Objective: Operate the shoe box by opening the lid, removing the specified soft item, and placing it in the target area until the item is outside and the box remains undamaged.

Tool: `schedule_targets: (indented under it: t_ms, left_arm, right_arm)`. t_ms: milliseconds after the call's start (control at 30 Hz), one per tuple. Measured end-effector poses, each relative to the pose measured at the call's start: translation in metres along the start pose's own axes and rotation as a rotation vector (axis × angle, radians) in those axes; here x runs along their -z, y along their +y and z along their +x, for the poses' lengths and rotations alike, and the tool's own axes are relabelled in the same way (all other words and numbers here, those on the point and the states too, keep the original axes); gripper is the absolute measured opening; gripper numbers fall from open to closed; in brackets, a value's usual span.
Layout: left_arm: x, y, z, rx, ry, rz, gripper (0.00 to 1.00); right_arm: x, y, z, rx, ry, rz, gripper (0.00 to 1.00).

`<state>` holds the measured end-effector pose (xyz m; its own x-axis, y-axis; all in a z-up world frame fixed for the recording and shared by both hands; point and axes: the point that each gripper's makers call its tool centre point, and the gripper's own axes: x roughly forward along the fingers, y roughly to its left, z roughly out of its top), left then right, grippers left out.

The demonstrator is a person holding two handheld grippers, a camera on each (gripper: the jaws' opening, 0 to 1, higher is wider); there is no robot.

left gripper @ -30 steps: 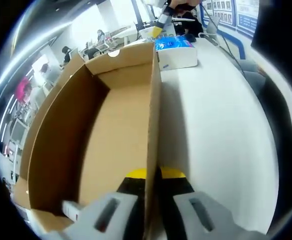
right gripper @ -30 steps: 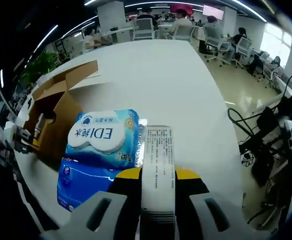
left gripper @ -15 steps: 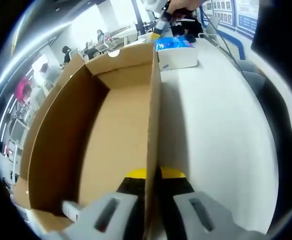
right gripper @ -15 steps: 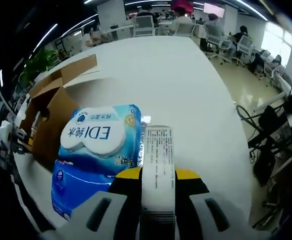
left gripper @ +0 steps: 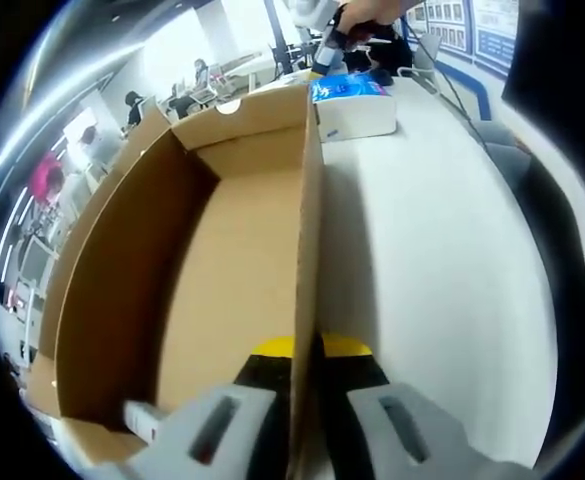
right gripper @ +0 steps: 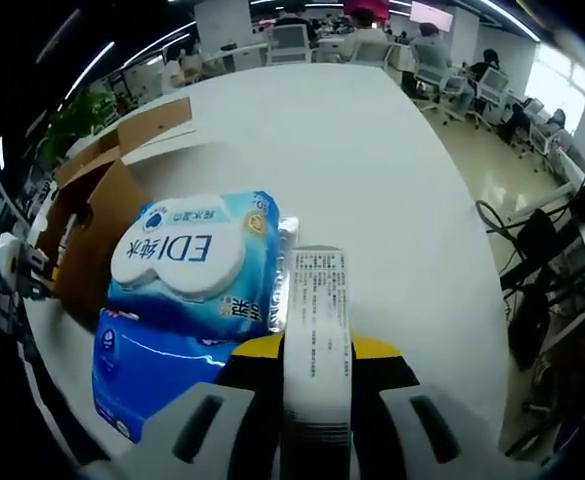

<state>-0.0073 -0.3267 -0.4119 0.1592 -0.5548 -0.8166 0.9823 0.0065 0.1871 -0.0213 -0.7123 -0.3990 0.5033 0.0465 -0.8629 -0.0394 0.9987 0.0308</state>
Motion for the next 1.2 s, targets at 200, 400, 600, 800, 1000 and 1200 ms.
schedule_targets:
  t_ms: [200,400,600,800,1000,1200]
  left_arm:
    - [-0.002,0.0,0.0,0.0,0.0,-0.003,0.03]
    - [-0.004,-0.001,-0.004,-0.004,0.0,-0.007,0.03]
    - [-0.003,-0.001,-0.004,-0.002,0.0,-0.008,0.03]
    - [-0.003,0.0,-0.003,-0.003,0.0,-0.008,0.03]
    - [-0.001,0.0,-0.002,-0.003,0.0,-0.009,0.03]
    - [0.0,0.001,0.0,-0.005,0.0,-0.011,0.03]
  right_arm:
    - [0.008,-0.003,0.004,-0.001,0.029,0.009,0.22]
    - [0.012,0.001,0.002,0.005,0.03,0.002,0.22]
    - [0.012,0.002,0.002,0.005,0.035,-0.002,0.22]
    - [0.013,0.002,-0.001,0.005,0.042,-0.01,0.23]
    - [0.006,0.001,-0.01,0.022,0.016,-0.015,0.24]
    - [-0.001,-0.004,-0.017,0.008,-0.018,-0.004,0.31]
